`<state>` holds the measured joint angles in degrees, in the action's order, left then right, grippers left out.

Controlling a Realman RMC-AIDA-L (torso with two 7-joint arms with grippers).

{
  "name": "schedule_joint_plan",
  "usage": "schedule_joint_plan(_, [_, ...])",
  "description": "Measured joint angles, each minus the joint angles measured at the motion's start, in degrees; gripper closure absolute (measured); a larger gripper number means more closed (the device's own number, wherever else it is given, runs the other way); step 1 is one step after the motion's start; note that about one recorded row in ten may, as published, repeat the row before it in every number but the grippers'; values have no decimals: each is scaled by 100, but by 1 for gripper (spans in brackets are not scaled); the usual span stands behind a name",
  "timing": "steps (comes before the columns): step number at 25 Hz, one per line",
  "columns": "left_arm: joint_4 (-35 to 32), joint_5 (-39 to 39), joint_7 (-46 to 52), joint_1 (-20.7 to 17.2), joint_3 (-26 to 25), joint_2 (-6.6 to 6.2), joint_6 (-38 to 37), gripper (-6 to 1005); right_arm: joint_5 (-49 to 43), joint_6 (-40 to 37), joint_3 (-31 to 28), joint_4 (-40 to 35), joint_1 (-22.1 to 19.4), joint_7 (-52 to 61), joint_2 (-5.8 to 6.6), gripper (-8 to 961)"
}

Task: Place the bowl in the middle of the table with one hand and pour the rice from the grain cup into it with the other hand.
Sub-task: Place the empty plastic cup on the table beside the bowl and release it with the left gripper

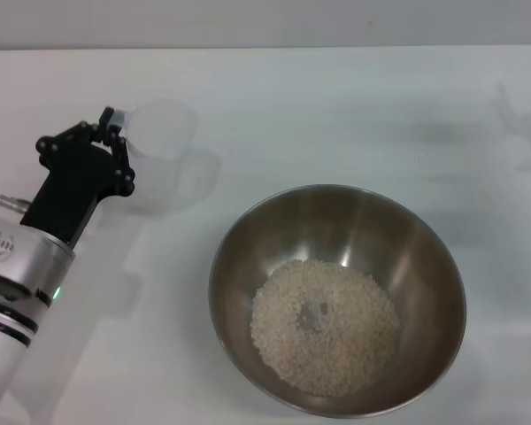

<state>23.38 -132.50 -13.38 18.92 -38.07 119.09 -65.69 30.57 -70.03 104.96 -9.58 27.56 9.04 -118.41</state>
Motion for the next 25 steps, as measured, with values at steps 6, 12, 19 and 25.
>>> schedule_joint_plan(6, [-47,135,376,52,-4,0,422,926,0,-69,4,0,-13,11,-3,176])
schedule_joint_plan(12, [-50,144,394,61,-10,5,615,923,0,-73,4,0,-14,15,-2,176])
schedule_joint_plan(19, [-102,201,405,68,-16,9,744,920,2,-155,19,0,-20,22,-7,176])
schedule_joint_plan(25, [-113,206,409,68,-16,9,846,917,2,-155,32,0,-32,25,-8,176])
